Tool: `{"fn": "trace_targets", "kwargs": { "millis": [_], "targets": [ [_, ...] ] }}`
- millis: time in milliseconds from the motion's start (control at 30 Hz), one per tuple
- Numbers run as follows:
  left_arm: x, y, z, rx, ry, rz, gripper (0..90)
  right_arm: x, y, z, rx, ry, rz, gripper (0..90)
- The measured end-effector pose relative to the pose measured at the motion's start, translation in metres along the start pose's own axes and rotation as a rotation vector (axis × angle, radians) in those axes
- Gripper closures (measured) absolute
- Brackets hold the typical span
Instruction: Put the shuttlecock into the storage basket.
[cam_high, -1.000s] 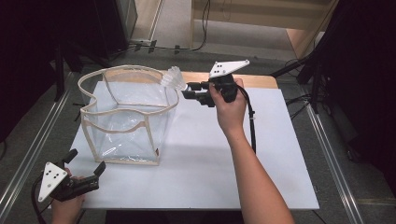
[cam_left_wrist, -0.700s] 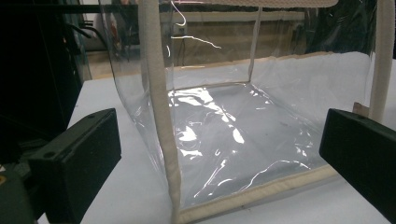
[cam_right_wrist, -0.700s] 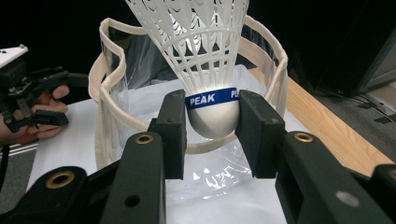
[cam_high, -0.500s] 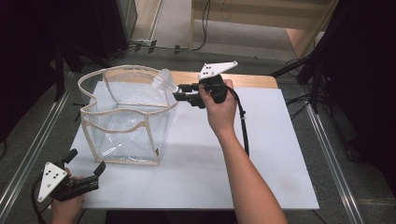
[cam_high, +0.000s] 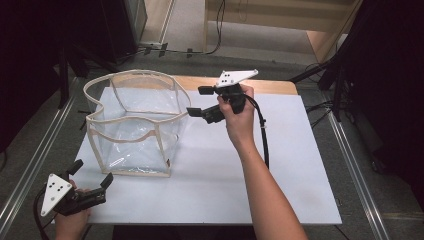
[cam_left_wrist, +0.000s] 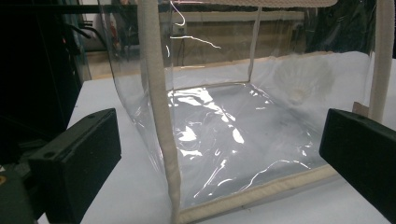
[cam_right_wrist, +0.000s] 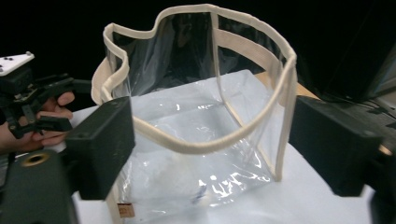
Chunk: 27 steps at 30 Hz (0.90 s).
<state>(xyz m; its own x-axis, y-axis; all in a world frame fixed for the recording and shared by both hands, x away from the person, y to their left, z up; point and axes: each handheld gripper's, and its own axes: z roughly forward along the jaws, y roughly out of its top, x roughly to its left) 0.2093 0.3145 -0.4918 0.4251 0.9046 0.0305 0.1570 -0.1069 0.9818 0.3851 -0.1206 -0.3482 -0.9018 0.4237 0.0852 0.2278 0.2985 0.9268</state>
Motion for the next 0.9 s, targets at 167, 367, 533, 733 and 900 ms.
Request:
{"fn": "trace_targets", "kwargs": {
  "millis": [167, 367, 533, 733, 900],
  "targets": [
    [0.0, 0.0, 0.0, 0.001, 0.0, 0.0, 0.0, -0.001, -0.013, -0.009, -0.008, -0.042, 0.022, 0.0],
    [-0.001, 0.0, 0.001, 0.001, 0.001, 0.001, 0.0, -0.001, -0.029, -0.025, -0.028, -0.087, 0.036, 0.0],
    [-0.001, 0.0, 0.001, 0.001, 0.001, 0.001, 0.0, 0.001, -0.04, -0.037, -0.031, -0.122, 0.046, 0.0],
    [-0.001, 0.0, 0.001, 0.002, 0.001, 0.001, 0.0, 0.002, -0.052, -0.049, -0.037, -0.144, 0.052, 0.0],
    [-0.001, 0.0, 0.001, 0.003, 0.003, 0.003, 0.0, 0.002, -0.061, -0.058, -0.041, -0.154, 0.063, 0.0]
  ]
}}
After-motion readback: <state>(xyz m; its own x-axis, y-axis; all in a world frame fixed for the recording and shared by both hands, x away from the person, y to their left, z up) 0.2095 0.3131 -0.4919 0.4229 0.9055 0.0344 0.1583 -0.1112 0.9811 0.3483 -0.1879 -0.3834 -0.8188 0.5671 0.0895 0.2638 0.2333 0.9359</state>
